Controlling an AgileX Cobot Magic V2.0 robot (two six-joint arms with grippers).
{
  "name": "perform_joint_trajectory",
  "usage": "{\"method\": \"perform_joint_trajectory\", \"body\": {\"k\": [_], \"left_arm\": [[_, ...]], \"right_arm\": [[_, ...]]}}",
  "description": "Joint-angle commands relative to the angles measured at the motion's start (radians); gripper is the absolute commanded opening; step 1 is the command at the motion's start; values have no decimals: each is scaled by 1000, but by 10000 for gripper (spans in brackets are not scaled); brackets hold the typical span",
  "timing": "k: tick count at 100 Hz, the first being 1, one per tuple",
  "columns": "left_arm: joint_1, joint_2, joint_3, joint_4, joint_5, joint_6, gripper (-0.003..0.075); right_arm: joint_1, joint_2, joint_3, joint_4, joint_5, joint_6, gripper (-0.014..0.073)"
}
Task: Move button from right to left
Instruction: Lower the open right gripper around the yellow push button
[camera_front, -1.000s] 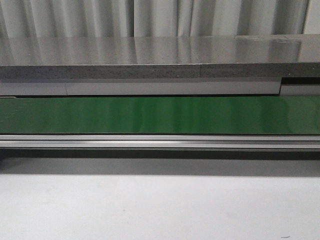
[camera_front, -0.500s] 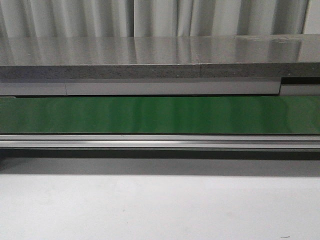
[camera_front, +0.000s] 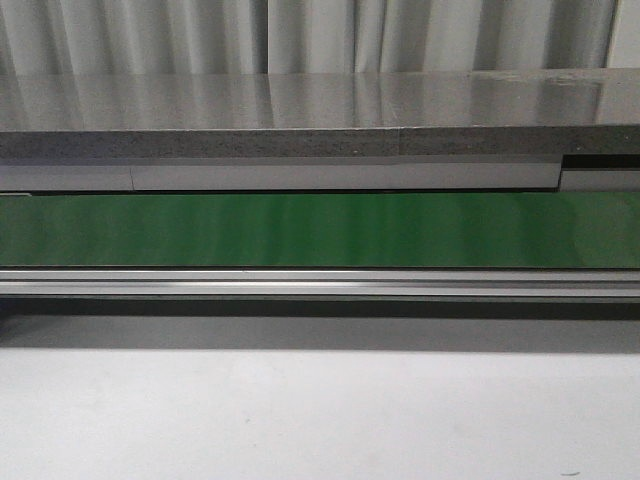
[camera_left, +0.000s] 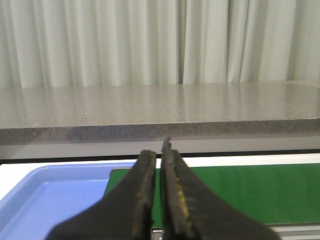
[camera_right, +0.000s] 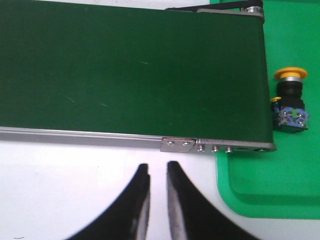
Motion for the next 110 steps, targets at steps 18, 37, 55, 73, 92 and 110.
{"method": "perform_joint_trajectory", "body": {"k": [18, 37, 55, 73, 92, 110], "left_arm": [[0, -36, 41, -8, -80, -7, 5], [0, -36, 41, -8, -80, -7, 5], [0, -36, 41, -8, -80, -7, 5], [0, -36, 41, -8, -80, -7, 5], [0, -36, 41, -8, -80, -7, 5], [0, -36, 41, -8, -80, -7, 5]], "right_arm": [[-5, -6, -35, 10, -43, -4, 598], [-28, 12, -90, 12, -13, -3, 602], [-154, 99, -212, -32, 56, -32, 602], [-280, 217, -315, 25, 77, -160, 602], [-390, 360, -416, 123, 23, -324, 602], [-474, 493, -506, 128, 18, -406, 602]]}}
